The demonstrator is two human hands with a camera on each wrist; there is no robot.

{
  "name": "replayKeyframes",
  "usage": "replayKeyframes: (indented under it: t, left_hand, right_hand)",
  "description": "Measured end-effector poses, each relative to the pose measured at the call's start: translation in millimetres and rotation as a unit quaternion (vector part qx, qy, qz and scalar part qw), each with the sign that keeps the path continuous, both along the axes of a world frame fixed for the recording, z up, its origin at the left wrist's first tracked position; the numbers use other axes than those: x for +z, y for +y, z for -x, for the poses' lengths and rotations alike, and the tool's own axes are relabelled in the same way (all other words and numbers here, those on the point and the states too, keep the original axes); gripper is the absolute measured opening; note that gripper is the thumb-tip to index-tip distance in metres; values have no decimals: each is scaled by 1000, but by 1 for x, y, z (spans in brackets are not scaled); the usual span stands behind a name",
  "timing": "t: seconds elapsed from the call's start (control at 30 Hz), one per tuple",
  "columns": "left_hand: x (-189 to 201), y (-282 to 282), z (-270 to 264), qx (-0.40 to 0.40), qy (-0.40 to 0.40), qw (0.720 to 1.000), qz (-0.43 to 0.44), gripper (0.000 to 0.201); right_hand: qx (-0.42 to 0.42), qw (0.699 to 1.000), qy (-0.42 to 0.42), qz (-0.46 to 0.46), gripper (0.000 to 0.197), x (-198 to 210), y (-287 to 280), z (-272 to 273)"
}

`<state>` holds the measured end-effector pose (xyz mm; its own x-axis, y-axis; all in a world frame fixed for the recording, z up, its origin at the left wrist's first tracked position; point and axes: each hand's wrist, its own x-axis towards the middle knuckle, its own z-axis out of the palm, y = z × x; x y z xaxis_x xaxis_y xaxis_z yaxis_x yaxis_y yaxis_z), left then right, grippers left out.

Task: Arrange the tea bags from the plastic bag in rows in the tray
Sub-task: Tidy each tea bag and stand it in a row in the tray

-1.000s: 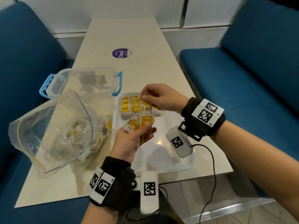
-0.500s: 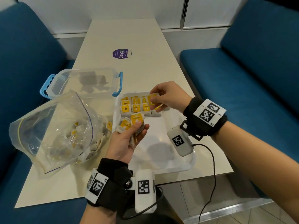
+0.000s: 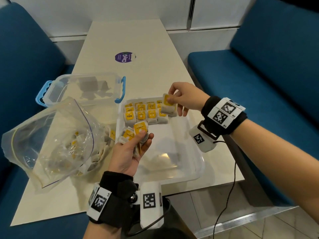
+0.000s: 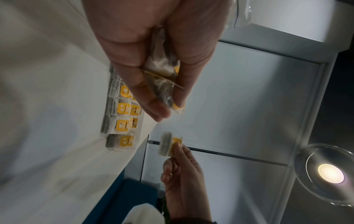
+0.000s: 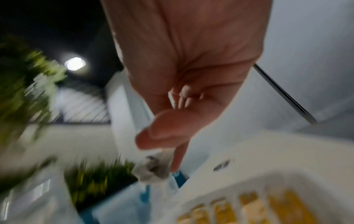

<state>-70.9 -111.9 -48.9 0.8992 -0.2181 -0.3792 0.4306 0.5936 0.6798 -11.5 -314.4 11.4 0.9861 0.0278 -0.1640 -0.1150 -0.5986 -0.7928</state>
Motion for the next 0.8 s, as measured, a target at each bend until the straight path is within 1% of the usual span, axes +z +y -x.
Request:
replayKeyframes:
  t: [0.07, 0.1, 0.23, 0.37, 0.47, 0.53, 0.63, 0.73, 0.8]
  left_hand:
    - [0, 0, 0, -2, 2, 1000, -2, 26]
    - [-1, 0, 0, -3, 3, 1000, -4, 23]
    - [-3, -1, 2, -8, 6, 1000, -10, 18]
    - [-4, -2, 2, -12, 5, 1000, -19, 16]
    - [-5, -2, 3, -14, 4, 1000, -26, 13]
    - [-5, -2, 2, -15, 5, 1000, -27, 14]
    - [-7, -1, 1, -15, 8, 999, -29, 17]
    - [-7, -2, 1, -16, 9, 999, -30, 18]
    - [-8, -2, 1, -16, 8, 999, -30, 21]
  right_hand:
    - [10, 1000, 14, -19, 13, -4, -4, -1]
    - [11, 1000, 10, -13, 13, -7, -6, -1]
    - [27, 995, 9, 98, 17, -21, -13, -8]
    - [24, 983, 54, 176, 20, -36, -16, -16]
    - [41, 972, 81, 219, 10, -44, -16, -21]
    - [46, 966, 93, 237, 10, -46, -16, -24]
    - [56, 962, 82, 255, 18, -46, -16, -31]
    - [64, 959, 92, 259, 11, -45, -16, -38]
    - [70, 956, 116, 260, 12, -47, -15, -41]
